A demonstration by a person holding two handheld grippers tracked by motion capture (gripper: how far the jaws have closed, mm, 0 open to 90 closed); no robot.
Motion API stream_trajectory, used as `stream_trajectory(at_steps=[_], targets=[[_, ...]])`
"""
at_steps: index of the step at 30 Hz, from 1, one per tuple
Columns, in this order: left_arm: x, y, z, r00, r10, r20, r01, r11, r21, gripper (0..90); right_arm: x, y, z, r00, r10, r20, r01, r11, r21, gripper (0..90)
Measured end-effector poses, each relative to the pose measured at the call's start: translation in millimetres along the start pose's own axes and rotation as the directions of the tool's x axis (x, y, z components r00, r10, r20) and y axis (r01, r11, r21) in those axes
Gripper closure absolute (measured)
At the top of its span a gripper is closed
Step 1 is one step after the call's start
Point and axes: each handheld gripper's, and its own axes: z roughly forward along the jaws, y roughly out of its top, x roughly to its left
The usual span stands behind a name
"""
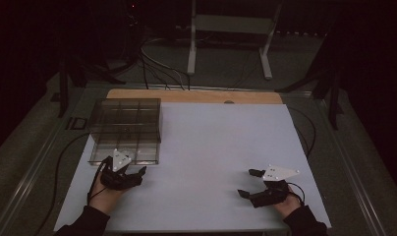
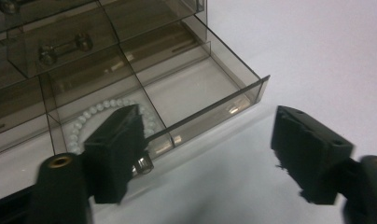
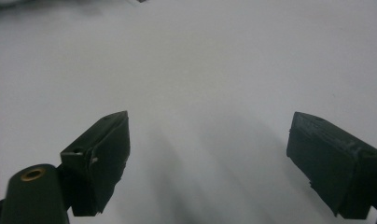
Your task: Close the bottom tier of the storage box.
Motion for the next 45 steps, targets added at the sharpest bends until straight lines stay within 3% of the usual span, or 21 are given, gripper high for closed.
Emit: stream_trajectory(at_steps=[10,18,26,31,38,45], targets=[[1.4,-1.3,0.6,0.9994,0.013,-0.032,-0.013,0.9999,0.007,53.6,0.2,0.0,0.6,1.0000,0.000,-0.004,0.000,1.000,0.003,13.5],[5.0,-2.1,0.2,0.9993,0.019,-0.032,-0.019,0.9998,-0.002,69.5,0.2,0.0,1.0,1.0000,-0.002,-0.004,0.002,1.000,0.004,13.5],[11.3,-2.5,0.5,0.9998,-0.007,-0.019,0.007,0.9999,-0.008,86.1,0.1,0.2,0.9,1.0000,-0.001,-0.003,0.001,1.000,0.004,13.4],[12.1,-1.7,2.5,0.9998,0.016,-0.014,-0.016,0.9999,-0.002,90.0,0.1,0.1,1.3,1.0000,-0.001,-0.003,0.001,1.000,0.006,13.5],[16.3,-1.1,3.7,0.9998,0.003,-0.019,-0.003,0.9998,-0.020,90.0,0.2,0.1,1.1,1.0000,-0.001,-0.002,0.001,1.000,0.006,13.5],[16.0,-0.1,10.6,0.9996,0.019,-0.019,-0.019,0.9998,-0.007,90.0,0.4,0.1,1.4,1.0000,-0.004,-0.002,0.004,1.000,0.008,13.5]])
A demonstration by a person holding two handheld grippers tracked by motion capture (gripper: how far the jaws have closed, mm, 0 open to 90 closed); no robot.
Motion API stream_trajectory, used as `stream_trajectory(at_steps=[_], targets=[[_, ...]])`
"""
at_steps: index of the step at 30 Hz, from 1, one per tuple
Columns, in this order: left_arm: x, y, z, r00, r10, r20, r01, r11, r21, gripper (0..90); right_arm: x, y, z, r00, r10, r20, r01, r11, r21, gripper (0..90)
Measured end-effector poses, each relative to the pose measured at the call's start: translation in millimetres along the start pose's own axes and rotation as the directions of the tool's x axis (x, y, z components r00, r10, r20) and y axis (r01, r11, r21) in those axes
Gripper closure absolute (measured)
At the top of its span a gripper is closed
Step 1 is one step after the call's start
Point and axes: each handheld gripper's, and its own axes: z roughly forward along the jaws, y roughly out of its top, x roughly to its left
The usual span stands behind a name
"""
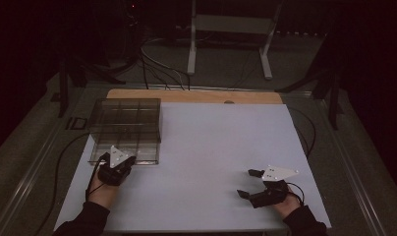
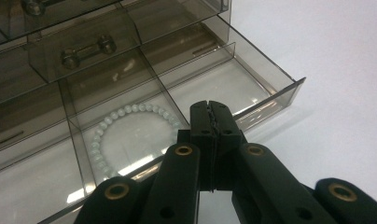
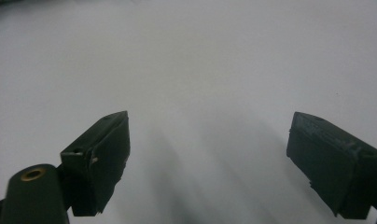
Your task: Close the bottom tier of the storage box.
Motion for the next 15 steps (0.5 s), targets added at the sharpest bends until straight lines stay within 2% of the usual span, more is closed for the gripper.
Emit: stream_trajectory(at_steps=[15], targets=[[0.0,-0.8,2.0,0.9998,0.012,-0.017,-0.012,0.9999,0.010,90.0,0.3,0.0,0.1,1.0000,-0.001,-0.001,0.001,1.000,0.001,13.5]])
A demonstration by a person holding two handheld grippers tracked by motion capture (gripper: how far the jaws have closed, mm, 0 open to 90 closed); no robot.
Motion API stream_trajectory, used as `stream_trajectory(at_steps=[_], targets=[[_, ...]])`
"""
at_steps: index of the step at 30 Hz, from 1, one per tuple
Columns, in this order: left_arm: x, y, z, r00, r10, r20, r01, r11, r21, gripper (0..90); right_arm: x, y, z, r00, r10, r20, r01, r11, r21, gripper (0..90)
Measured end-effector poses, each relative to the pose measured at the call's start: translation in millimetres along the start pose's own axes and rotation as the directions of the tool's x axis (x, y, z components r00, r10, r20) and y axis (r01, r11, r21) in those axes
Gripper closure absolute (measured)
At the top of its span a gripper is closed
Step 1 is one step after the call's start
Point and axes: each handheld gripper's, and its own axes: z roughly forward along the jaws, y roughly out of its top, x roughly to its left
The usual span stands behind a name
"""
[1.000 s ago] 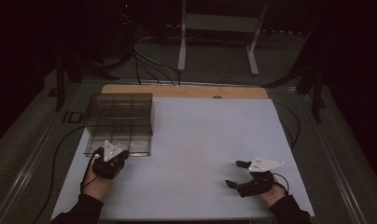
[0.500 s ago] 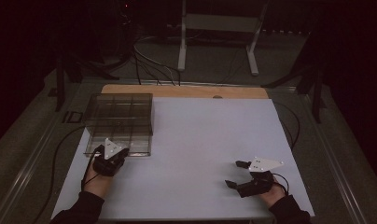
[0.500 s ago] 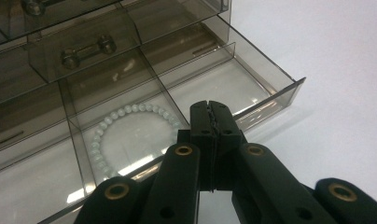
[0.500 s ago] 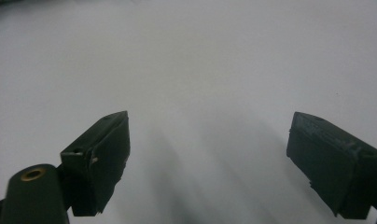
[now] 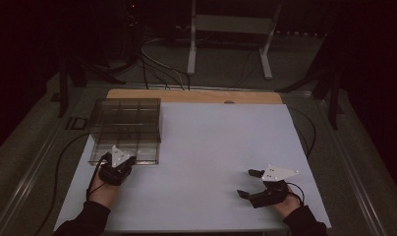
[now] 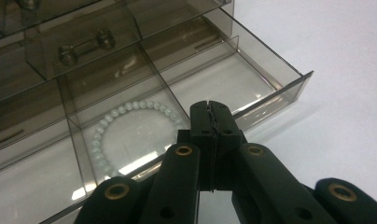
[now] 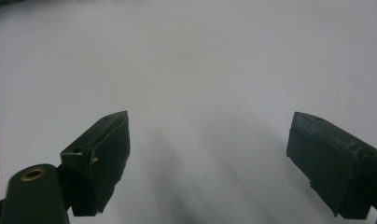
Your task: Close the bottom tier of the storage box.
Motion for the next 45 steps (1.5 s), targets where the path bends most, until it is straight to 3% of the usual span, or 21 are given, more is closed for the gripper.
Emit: stream_trajectory(at_steps=[45], targets=[[3.6,1.4,6.2,0.9993,0.034,0.018,-0.034,0.9994,0.002,90.0,0.0,-0.1,0.3,1.0000,0.004,-0.002,-0.004,1.000,0.001,13.5]])
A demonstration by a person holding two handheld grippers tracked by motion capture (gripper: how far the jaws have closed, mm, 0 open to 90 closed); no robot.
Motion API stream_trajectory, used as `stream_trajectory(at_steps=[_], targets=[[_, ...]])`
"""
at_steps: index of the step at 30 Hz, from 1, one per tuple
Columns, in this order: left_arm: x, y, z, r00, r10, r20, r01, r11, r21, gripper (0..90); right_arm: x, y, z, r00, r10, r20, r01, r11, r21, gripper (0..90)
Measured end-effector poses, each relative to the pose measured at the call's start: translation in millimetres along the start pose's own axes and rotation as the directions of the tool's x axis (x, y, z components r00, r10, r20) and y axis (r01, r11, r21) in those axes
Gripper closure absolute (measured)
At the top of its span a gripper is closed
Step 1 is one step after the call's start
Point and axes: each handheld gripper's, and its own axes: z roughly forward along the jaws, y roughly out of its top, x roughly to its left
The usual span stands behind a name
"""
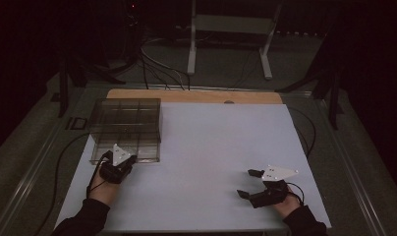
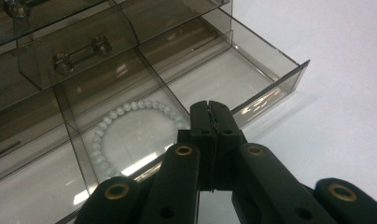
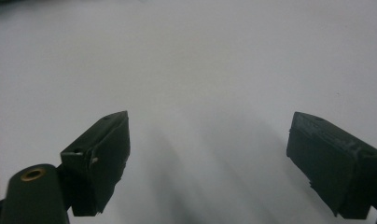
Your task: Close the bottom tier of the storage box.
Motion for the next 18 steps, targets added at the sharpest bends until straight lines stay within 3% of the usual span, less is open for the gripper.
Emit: stream_trajectory(at_steps=[18], targets=[[2.8,1.0,2.6,0.9999,-0.003,-0.011,0.003,1.0000,0.002,90.0,0.3,0.0,-0.1,1.0000,-0.002,0.001,0.002,1.000,0.002,13.5]])
